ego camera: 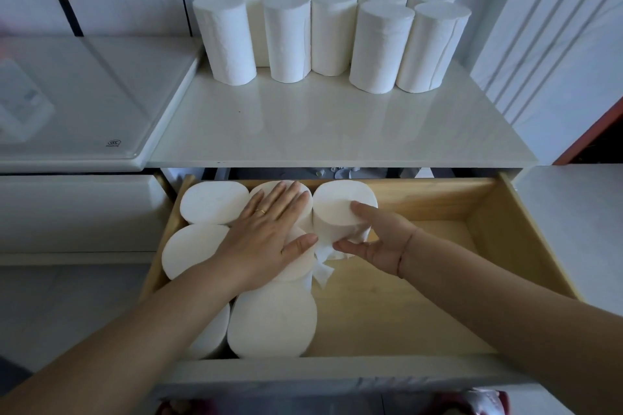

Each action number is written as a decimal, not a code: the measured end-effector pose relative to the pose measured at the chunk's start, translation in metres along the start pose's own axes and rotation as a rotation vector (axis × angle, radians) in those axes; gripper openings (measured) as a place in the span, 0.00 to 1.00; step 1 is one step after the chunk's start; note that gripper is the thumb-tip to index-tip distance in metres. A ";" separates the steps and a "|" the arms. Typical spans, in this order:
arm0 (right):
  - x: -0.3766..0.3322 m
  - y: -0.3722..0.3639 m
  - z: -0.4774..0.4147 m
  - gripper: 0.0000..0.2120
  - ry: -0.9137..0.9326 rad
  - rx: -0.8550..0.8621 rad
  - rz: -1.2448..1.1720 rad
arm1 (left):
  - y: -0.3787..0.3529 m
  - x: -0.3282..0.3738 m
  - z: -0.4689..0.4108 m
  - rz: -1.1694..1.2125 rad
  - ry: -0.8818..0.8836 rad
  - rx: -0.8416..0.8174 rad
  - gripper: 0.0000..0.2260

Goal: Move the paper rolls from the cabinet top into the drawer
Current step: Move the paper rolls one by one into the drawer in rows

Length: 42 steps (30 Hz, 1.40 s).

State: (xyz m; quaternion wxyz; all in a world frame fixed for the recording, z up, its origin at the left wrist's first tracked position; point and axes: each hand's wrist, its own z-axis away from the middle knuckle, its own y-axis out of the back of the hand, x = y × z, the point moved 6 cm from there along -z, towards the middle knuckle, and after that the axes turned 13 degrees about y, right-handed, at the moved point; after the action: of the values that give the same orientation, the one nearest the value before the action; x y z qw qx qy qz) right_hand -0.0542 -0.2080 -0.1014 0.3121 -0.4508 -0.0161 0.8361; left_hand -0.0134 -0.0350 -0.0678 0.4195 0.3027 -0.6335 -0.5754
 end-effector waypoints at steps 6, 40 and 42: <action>-0.029 0.014 -0.004 0.22 0.178 0.057 0.541 | 0.007 0.017 -0.018 -0.035 -0.044 0.040 0.33; -0.290 0.016 -0.062 0.25 1.297 0.291 0.918 | 0.020 0.049 -0.086 -0.126 -0.009 0.206 0.31; -0.272 0.024 -0.034 0.25 1.297 0.239 0.937 | 0.018 0.046 -0.081 -0.110 0.003 0.201 0.32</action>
State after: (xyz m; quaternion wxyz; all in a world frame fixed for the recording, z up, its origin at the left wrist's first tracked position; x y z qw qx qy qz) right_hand 0.0684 -0.3819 0.0734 -0.0773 -0.7697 0.4480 0.4482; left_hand 0.0379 -0.1103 -0.0425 0.3559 0.3785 -0.6699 -0.5304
